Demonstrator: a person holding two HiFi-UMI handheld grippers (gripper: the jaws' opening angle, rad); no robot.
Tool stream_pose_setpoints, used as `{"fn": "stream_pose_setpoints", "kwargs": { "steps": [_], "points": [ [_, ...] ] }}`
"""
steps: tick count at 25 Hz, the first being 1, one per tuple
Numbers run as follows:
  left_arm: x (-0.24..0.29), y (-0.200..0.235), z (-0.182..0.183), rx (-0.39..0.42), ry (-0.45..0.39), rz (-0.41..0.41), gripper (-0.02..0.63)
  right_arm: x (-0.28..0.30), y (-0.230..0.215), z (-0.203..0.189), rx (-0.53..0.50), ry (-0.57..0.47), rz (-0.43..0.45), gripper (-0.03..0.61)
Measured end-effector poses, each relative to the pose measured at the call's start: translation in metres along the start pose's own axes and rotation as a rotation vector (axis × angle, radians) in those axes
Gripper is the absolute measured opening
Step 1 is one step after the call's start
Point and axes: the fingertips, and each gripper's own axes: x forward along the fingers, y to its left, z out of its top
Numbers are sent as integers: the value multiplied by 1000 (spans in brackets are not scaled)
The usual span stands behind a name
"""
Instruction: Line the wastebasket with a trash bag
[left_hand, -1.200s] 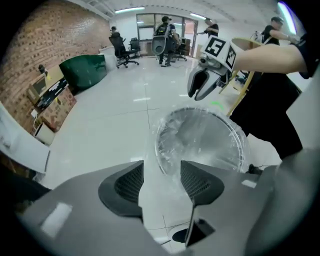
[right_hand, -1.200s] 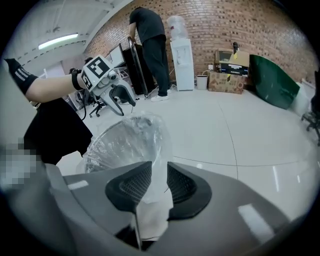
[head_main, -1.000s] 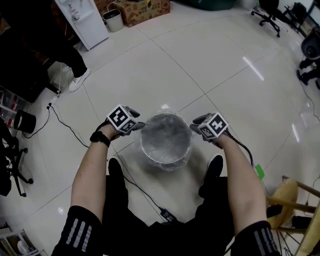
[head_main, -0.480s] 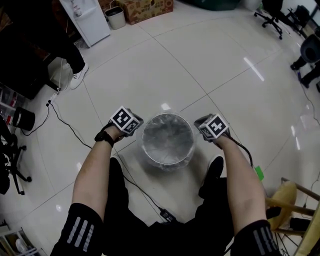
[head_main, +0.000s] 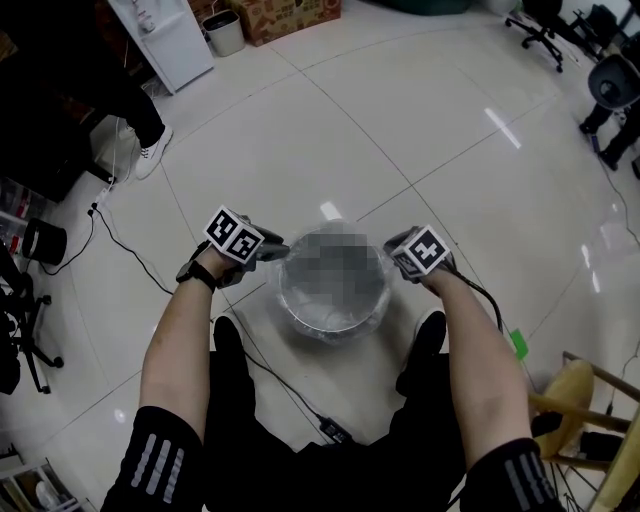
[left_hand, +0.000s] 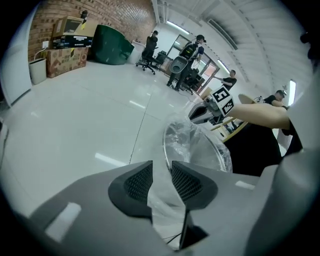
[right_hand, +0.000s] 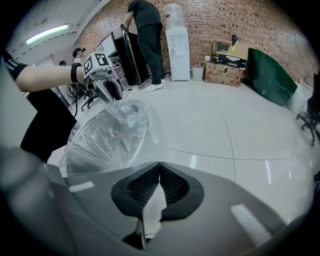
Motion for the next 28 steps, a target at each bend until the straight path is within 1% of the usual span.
{"fn": "stream_pose_setpoints", "kwargs": {
  "steps": [3,5,6,8,10,12,14,16,19,24,28],
  "points": [
    [7,-8,6,16,-6,-28,63,4,2,-4,-11,6,20,9],
    [8,-9,12,23,-28,-32,47,6,6,-4,-21,12,27,9],
    [7,-6,15,28,-47,-22,33,7,7,-3,-26,16,28,9],
    [2,4,19,36,-69,26,-6,9,7,-4,-26,24,26,9],
    [1,13,10,34,-36,65,-6,8,7,-6,-21,26,25,9],
    [5,15,-3,27,11,73,-6,8,9,-5,-28,18,36,9],
    [13,16,-15,27,51,76,-6,11,11,-10,-16,36,43,9],
    [22,18,-24,28,76,89,-6,17,14,-14,-9,48,51,9],
    [35,25,-31,31,95,135,-6,22,18,-18,-13,66,54,9],
    [45,39,-32,59,105,253,-5,28,19,-29,4,96,49,9],
    [43,42,-33,70,115,293,13,26,22,-28,-22,97,47,11]
  ]
}}
